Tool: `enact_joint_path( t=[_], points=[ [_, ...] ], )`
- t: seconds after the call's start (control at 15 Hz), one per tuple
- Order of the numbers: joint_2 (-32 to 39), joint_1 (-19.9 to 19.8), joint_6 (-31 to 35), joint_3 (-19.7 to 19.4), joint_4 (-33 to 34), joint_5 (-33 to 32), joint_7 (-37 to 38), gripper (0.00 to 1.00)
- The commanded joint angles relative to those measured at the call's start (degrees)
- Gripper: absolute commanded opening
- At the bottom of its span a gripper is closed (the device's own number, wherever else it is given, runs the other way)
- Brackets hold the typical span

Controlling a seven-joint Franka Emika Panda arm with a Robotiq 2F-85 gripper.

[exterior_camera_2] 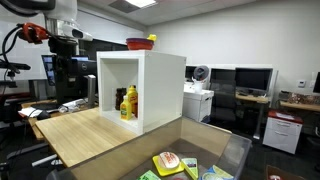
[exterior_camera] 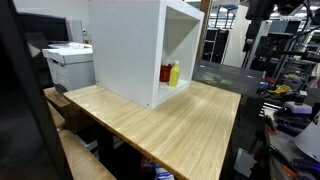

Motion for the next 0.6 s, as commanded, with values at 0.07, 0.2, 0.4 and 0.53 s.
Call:
enact_joint_path(
  t=[0.07, 0.2, 0.4, 0.53],
  points=[
    [3.0, -2.0, 1.3, -0.1, 2.2, 0.7, 0.8, 1.00],
    [4.4, -3.0, 1.9, -0.7, 3.6, 0.7, 1.0, 1.00],
    [5.7, -4.4, 2.0, -1.2, 5.1, 0.3, 1.0, 1.00],
    [6.1, -5.0, 2.0, -1.5, 5.7, 0.2, 1.0, 1.00]
  ],
)
